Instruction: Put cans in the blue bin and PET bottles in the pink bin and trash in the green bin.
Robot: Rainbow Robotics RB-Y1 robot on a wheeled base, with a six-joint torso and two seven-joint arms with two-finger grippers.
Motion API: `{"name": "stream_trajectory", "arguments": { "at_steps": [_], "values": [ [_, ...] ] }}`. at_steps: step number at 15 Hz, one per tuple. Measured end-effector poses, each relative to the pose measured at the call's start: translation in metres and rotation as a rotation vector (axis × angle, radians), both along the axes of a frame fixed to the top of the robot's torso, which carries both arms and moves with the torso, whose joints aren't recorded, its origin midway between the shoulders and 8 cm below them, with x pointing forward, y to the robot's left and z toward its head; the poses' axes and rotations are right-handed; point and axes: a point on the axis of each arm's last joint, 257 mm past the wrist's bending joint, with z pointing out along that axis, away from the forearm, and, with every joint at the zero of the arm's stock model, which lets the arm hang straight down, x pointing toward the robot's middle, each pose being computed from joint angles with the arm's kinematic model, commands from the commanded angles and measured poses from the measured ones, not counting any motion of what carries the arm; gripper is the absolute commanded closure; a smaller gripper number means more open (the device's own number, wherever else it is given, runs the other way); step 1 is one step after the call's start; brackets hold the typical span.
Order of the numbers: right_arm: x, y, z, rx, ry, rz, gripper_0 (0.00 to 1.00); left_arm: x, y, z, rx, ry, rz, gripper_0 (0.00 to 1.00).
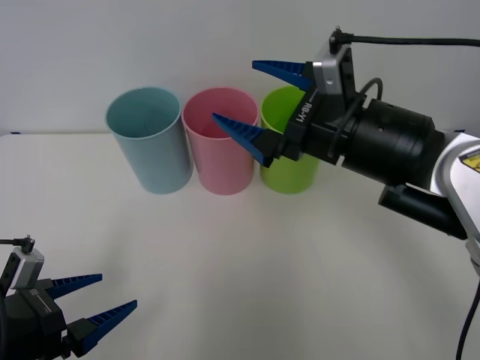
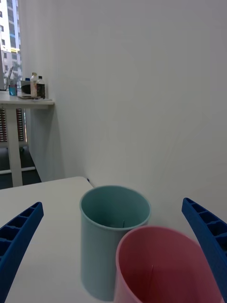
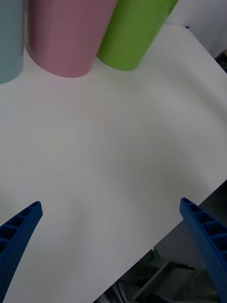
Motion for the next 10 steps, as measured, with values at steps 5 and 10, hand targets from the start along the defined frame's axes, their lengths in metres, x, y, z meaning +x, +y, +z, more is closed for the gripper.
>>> {"name": "stream_trajectory", "arguments": {
  "at_steps": [5,10],
  "values": [
    [-0.042,-0.063,-0.057,-0.082,0.053,-0.039,0.00,0.000,0.000,0.000,0.000,0.000,0.000,0.00],
    [-0.074,-0.122,-0.119,-0.197,0.133,-0.074,0.00,0.000,0.000,0.000,0.000,0.000,0.000,0.00]
  ]
}}
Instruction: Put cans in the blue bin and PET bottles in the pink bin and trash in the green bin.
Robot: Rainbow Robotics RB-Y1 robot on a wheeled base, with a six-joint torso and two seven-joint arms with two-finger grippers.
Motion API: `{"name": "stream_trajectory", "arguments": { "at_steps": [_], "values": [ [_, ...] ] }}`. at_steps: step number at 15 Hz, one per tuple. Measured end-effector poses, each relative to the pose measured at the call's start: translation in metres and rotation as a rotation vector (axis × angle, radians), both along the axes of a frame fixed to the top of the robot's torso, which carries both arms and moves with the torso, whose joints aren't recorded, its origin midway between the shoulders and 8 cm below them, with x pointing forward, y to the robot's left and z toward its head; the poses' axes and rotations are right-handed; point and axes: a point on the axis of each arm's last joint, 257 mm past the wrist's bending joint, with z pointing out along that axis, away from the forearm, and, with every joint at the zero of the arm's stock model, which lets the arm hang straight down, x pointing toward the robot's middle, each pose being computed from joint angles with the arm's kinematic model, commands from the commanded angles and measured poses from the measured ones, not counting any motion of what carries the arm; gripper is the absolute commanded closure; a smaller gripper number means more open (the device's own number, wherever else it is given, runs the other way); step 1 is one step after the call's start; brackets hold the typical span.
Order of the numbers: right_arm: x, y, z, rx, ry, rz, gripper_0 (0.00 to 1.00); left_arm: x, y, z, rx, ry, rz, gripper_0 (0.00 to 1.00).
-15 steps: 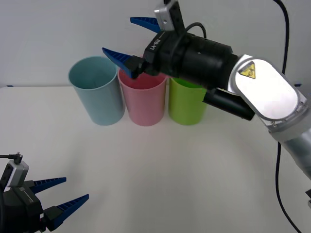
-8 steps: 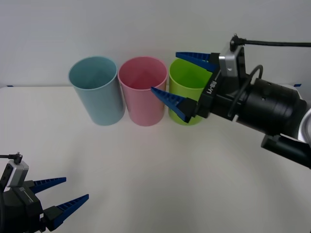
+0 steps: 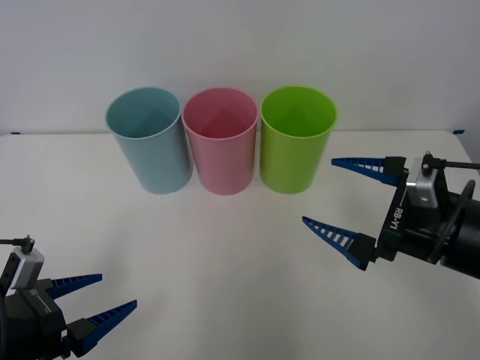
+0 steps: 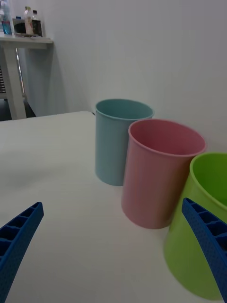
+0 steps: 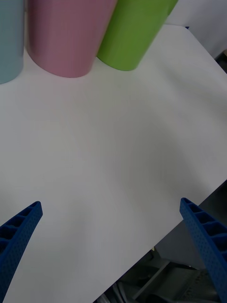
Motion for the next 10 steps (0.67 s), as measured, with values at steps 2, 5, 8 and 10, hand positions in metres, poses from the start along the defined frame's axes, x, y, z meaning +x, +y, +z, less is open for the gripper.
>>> {"name": "stream_trajectory", "arguments": {
  "at_steps": [2,5,8,10],
  "values": [
    [-0.015,-0.018,-0.023,-0.021,0.059,-0.019,0.00,0.000,0.000,0.000,0.000,0.000,0.000,0.00],
    [-0.031,-0.033,-0.047,-0.059,0.103,-0.040,0.00,0.000,0.000,0.000,0.000,0.000,0.000,0.00],
    [-0.043,-0.041,-0.060,-0.127,0.123,-0.036,0.00,0.000,0.000,0.000,0.000,0.000,0.000,0.00],
    [-0.048,-0.047,-0.068,-0.182,0.129,-0.039,0.00,0.000,0.000,0.000,0.000,0.000,0.000,0.00]
  ]
}}
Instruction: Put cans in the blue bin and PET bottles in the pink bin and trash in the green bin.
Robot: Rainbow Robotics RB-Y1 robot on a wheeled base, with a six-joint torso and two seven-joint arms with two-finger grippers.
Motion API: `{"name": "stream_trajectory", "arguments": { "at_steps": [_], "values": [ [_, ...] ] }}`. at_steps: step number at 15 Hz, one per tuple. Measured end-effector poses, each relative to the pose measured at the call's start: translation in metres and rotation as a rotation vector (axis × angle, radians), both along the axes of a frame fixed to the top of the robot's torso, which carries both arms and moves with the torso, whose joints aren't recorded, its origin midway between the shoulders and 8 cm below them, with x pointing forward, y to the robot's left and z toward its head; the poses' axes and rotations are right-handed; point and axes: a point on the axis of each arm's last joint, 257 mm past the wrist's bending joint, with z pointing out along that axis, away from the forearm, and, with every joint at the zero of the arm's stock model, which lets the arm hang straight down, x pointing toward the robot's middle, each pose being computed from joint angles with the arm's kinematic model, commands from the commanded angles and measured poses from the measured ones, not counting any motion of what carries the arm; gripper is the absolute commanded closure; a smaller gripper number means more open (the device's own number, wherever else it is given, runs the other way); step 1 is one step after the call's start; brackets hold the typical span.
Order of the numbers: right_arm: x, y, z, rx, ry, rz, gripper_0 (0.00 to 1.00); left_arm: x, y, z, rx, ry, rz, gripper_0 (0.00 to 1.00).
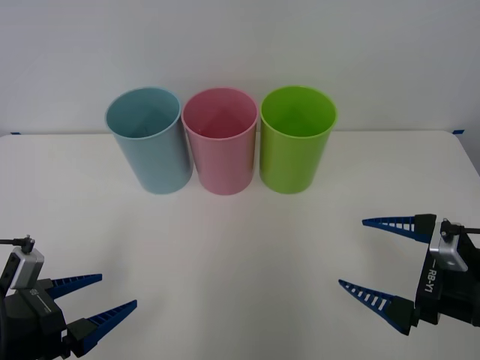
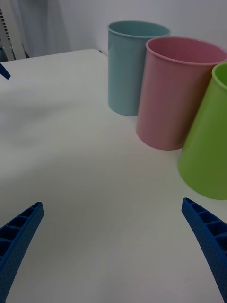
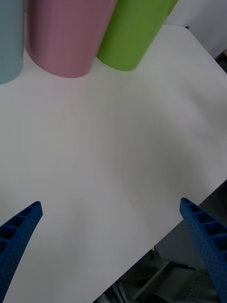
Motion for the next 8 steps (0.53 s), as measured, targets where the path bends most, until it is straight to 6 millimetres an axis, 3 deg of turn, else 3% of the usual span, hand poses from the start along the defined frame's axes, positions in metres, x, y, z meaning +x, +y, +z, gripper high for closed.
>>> {"name": "stream_trajectory", "arguments": {
  "at_steps": [8],
  "values": [
    [-0.013,-0.007,-0.015,-0.040,0.043,0.016,0.00,0.000,0.000,0.000,0.000,0.000,0.000,0.00]
  ]
}}
